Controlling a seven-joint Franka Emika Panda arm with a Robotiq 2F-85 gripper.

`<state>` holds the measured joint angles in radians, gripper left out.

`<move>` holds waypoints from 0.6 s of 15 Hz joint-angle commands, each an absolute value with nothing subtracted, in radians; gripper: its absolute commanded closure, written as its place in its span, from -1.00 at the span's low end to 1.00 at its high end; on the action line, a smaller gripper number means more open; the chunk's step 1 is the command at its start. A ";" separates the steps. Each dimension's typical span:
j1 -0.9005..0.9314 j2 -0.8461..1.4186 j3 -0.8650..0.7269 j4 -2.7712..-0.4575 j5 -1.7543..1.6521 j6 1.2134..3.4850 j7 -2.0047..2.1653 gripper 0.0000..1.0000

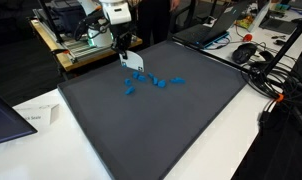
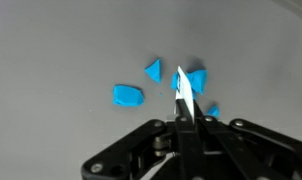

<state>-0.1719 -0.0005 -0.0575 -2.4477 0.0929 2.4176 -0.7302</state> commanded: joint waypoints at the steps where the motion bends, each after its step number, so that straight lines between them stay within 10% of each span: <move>1: -0.134 0.029 -0.069 -2.377 -0.061 2.363 -0.461 0.98; 9: -0.070 0.076 -0.053 -2.233 -0.177 2.129 -0.052 0.98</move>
